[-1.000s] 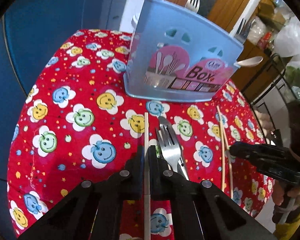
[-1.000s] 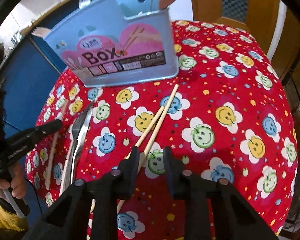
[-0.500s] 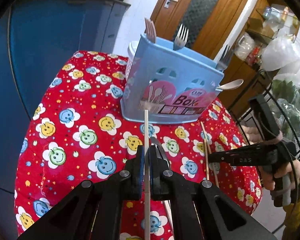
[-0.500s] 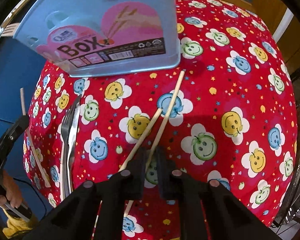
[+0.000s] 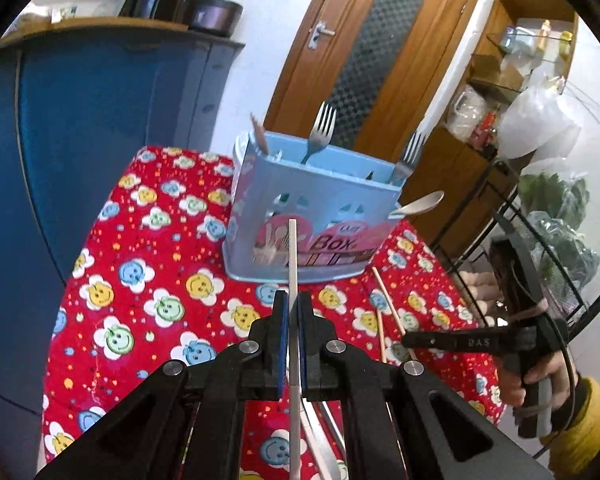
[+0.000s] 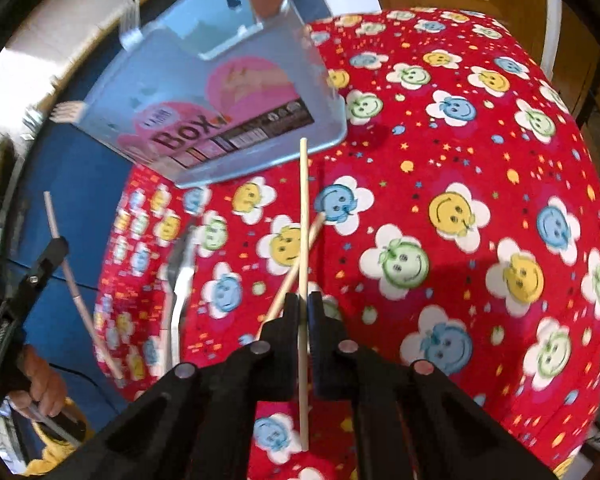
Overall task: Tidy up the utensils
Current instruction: 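Lift both chopsticks upright and carry them to the blue box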
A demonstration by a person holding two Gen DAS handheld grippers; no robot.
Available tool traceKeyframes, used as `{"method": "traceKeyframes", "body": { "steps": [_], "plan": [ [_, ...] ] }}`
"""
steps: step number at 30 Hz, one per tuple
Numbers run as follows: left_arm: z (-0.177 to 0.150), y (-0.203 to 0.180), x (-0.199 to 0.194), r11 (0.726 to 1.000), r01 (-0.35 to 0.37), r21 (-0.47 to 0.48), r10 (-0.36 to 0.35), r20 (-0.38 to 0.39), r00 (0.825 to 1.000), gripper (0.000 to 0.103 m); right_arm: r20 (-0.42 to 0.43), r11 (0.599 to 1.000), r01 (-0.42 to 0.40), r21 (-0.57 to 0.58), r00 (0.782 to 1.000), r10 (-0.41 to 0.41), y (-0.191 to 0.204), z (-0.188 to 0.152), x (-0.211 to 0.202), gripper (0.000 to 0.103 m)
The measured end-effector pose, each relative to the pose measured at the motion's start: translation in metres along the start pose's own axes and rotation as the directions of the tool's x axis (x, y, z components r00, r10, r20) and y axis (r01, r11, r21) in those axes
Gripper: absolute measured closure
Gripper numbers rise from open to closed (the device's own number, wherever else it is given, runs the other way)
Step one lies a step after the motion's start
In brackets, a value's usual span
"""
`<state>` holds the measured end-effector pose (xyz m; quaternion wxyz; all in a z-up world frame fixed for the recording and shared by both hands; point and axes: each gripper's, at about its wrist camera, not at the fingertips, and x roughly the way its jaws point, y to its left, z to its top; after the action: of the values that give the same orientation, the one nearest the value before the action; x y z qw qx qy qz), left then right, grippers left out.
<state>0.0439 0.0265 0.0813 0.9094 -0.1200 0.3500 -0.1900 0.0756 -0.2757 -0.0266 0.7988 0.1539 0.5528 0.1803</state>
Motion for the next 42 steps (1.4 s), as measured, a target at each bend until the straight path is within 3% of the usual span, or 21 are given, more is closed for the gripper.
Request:
{"method": "traceKeyframes", "body": {
  "steps": [6, 16, 28, 38, 42],
  "plan": [
    [0.011, -0.008, -0.013, 1.0, 0.001, 0.013, -0.002, 0.051, 0.999, 0.099, 0.173, 0.996, -0.085, -0.028, 0.981, 0.089, 0.009, -0.012, -0.036, 0.097],
    [0.052, -0.022, -0.02, 0.998, -0.039, 0.042, 0.032, 0.15, 0.988, 0.099, 0.433, 0.986, -0.059, -0.158, 0.893, 0.123, 0.045, -0.021, -0.075, 0.097],
    [0.125, -0.043, -0.008, 0.995, -0.07, 0.068, 0.05, 0.26, 0.964, 0.099, 0.577, 0.975, -0.045, -0.217, 0.8, 0.165, 0.063, 0.019, -0.098, 0.097],
    [0.179, -0.044, 0.013, 0.993, -0.106, 0.049, 0.081, 0.366, 0.927, 0.099, 0.688, 0.965, 0.063, -0.255, 0.713, 0.136, 0.079, 0.072, -0.095, 0.097],
    [0.184, -0.041, 0.031, 0.992, -0.12, 0.042, 0.097, 0.362, 0.927, 0.099, 0.726, 0.96, 0.105, -0.258, 0.677, 0.121, 0.079, 0.089, -0.085, 0.097]
  ]
}}
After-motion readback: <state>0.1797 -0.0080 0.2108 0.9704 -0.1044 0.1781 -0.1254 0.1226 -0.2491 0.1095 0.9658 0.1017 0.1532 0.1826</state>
